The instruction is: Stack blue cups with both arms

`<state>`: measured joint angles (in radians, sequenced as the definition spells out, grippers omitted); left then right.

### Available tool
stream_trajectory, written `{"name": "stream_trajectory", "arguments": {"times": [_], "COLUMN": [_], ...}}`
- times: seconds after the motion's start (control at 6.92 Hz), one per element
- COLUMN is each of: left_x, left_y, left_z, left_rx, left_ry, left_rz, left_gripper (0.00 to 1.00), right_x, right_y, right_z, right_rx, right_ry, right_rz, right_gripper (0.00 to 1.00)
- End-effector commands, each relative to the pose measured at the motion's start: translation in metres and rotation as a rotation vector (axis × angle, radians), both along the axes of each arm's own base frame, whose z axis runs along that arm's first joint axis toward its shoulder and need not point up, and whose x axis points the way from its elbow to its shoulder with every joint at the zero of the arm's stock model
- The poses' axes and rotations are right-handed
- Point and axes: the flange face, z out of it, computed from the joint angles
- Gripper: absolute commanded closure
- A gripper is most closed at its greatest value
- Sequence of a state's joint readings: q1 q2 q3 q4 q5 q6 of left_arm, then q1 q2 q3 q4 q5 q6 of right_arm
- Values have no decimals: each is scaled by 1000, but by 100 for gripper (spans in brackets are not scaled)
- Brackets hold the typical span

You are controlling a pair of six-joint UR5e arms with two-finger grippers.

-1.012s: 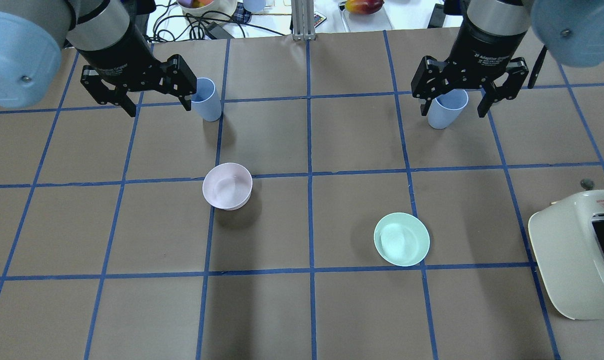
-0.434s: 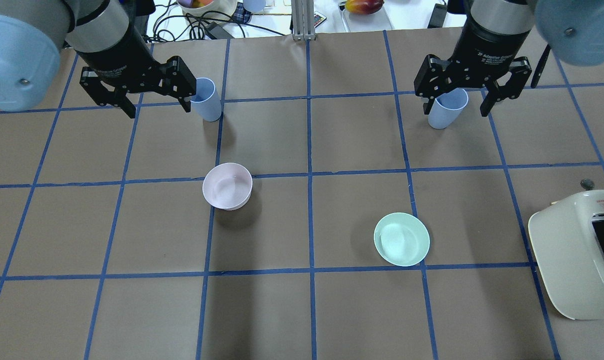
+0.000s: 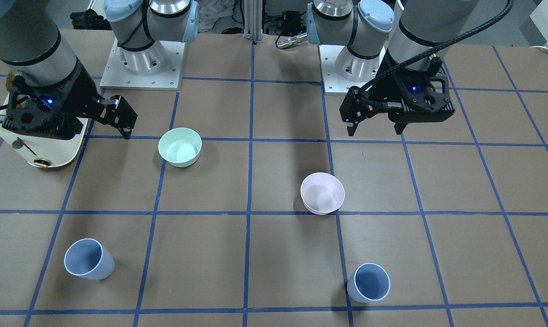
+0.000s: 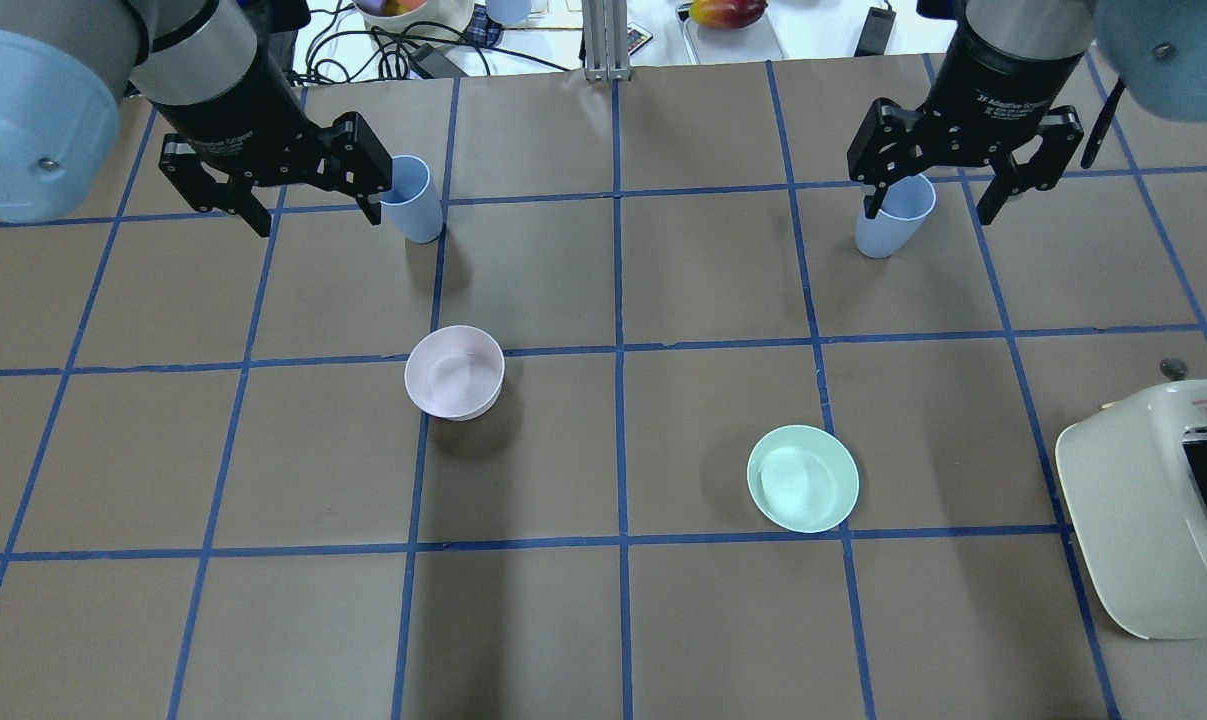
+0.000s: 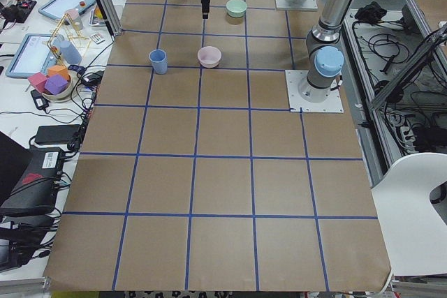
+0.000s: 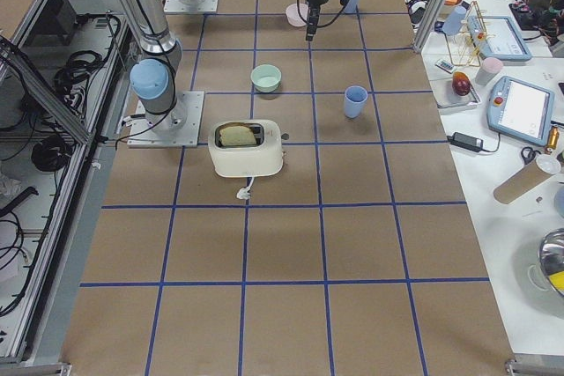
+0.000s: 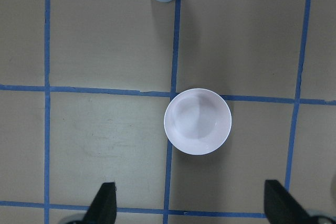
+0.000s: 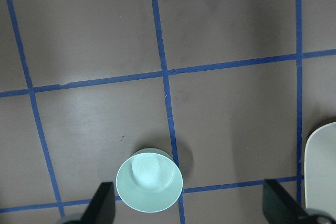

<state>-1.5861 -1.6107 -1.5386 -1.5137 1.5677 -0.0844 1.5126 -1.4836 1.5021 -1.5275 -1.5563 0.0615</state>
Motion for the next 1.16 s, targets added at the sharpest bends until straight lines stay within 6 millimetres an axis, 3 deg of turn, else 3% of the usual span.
{"name": "stream_trajectory", "arguments": {"times": [0.0,0.14,0.58,0.87,1.01], "left_x": [0,0,-1,-1,-1], "left_y": [0,0,-5,-12,-23], "left_z": [0,0,-7,-3,-15], "left_rx": [0,0,9,-32,-14], "left_ry": [0,0,0,-1,-1], "left_rz": [0,0,6,0,-1], "left_gripper": [0,0,0,0,0], "right_x": [-5,-13,-69,-84,-95], "right_y": [-6,-15,-91,-150,-166], "right_z": [0,-6,-23,-58,-86], "right_rx": [-19,-28,-62,-67,-45], "right_ry": [0,4,16,20,10], "right_rz": [-11,-17,-64,23,20], "right_gripper": [0,0,0,0,0]}}
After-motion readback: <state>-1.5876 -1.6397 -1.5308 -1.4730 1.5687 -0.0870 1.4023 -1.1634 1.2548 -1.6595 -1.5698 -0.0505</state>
